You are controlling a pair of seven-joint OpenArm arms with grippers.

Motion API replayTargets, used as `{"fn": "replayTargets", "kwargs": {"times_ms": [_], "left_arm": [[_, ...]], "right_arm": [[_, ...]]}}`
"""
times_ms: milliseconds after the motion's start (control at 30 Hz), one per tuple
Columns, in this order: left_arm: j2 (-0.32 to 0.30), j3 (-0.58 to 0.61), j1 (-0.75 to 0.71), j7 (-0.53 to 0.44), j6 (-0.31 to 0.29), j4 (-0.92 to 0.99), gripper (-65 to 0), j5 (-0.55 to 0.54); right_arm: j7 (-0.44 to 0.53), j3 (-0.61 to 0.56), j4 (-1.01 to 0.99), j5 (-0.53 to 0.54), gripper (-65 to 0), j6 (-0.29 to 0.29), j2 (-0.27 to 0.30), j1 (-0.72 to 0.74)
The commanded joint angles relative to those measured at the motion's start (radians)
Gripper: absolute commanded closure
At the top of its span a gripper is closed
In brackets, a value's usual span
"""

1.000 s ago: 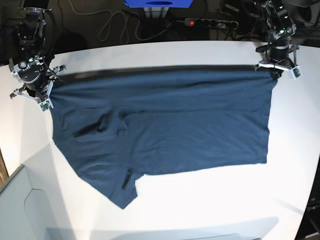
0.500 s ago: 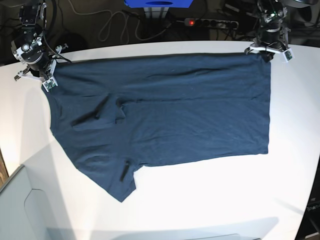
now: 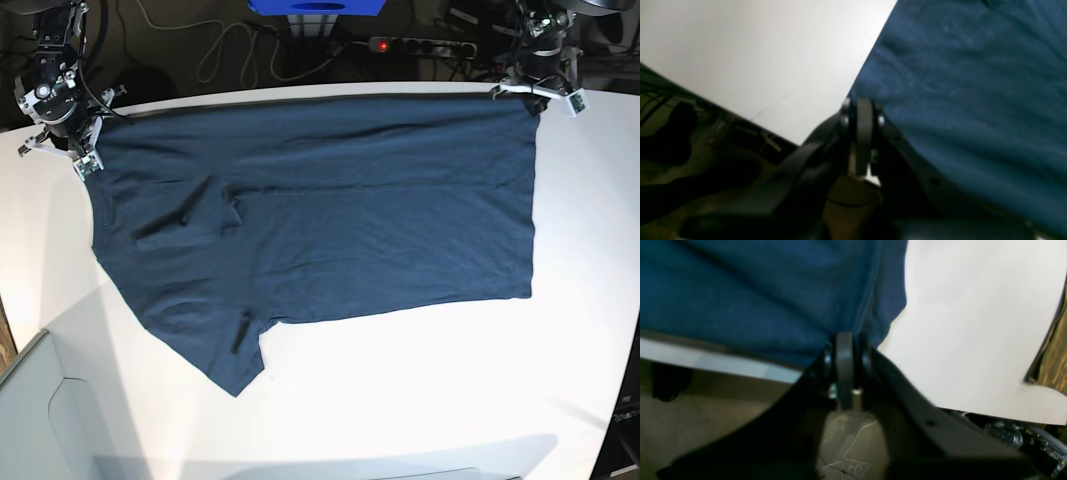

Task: Fold the T-shirt properly
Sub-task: 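Regrasp the folded edge with both grippers and drag it back toward the arms, then reach both grippers down to the shirt's hem corners and grasp them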

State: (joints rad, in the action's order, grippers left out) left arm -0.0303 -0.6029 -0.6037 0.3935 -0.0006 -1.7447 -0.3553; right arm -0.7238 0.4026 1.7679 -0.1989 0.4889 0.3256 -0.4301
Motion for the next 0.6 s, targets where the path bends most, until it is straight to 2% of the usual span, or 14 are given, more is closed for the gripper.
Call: {"fn": "replayTargets", "kwargs": {"times_ms": [0,67,167,267,367,567], "left_arm": [[-0.006,-0.007,-0.011,-0.018,0.007,-0.021,-8.1,-0.001],[-0.004,-0.007,-0.012,-0.018,0.007,-0.021,-15.4,-0.001],[-0.004,-0.007,-0.025,-0.018,0.003,-0.024,-22.6,-0.001],[-0.004,-0.009,-0.037,-0.02,0.001,-0.071,-26.7,-0.001],[-0.004,-0.01,-0.055,-0.021,0.001,-0.14,-27.6,-0.001],[-0.006,-0.047,-0.011,-0.018,0.001,-0.243,-27.7,-0.001]], "right_arm": [[0.01,0.008,0.019,-0.001,-8.6,0.014,0.017,0.0],[0.01,0.008,0.019,-0.001,-18.7,0.014,0.019,0.0],[0.01,0.009,0.022,-0.001,-32.4,0.014,0.019,0.0],[0.01,0.04,0.074,-0.001,-41.1,0.014,0.013,-0.002],[0.01,0.091,0.148,-0.001,-42.4,0.015,-0.013,0.001],[-0.001,0.08,0.237,0.0,-42.5,0.015,-0.016,0.096]]}}
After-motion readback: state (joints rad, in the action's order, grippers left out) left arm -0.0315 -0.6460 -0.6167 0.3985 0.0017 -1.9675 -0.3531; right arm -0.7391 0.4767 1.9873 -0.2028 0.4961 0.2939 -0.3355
